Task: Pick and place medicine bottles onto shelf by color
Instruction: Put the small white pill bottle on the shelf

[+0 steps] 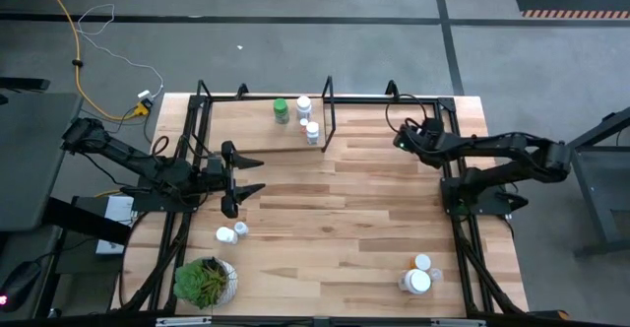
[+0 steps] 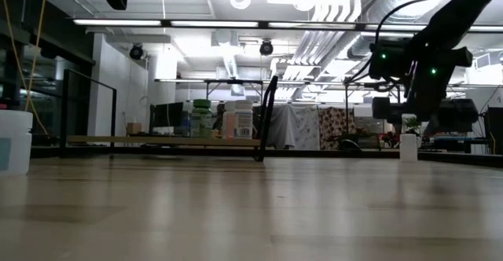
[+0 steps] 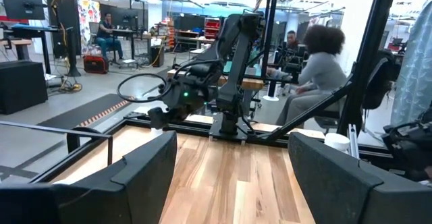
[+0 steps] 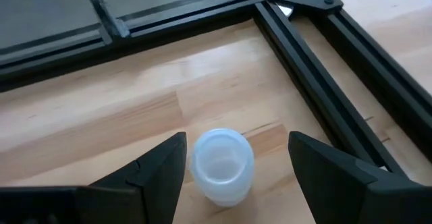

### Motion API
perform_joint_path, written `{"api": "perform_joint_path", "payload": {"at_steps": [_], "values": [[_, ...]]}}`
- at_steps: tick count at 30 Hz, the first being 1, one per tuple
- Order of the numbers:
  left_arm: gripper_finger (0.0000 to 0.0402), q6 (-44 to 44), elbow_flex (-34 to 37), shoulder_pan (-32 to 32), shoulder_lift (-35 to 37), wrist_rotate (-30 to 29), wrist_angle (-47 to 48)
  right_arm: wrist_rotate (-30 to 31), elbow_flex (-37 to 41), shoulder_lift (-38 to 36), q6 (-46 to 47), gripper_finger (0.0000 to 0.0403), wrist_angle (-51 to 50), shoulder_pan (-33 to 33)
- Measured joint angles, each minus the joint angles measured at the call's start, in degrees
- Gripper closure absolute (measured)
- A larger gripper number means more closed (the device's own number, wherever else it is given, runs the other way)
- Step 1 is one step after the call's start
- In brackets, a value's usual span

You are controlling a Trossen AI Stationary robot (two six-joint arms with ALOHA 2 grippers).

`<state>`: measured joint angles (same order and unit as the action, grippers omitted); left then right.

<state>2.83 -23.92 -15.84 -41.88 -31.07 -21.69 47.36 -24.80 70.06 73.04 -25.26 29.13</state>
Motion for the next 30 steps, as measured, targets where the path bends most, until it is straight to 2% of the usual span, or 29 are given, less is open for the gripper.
{"api": "perform_joint_path", "payload": {"at_steps": [5, 15, 30], "values": [[0.0126, 0.0, 0.0, 0.01, 0.0, -0.02, 0.0, -0.38, 0.59, 0.0, -3.08, 0.0151, 3.32, 1.33], [0.0126, 0.07, 0.0, -0.01, 0.01, 0.0, 0.0, -5.71, 0.59, 0.04, -8.44, 0.0151, 4.69, 4.24], [0.0126, 0.04, 0.0, 0.01, 0.01, 0.0, 0.0, -5.97, 0.59, 0.07, -10.55, 0.0154, 4.79, 5.71]]}}
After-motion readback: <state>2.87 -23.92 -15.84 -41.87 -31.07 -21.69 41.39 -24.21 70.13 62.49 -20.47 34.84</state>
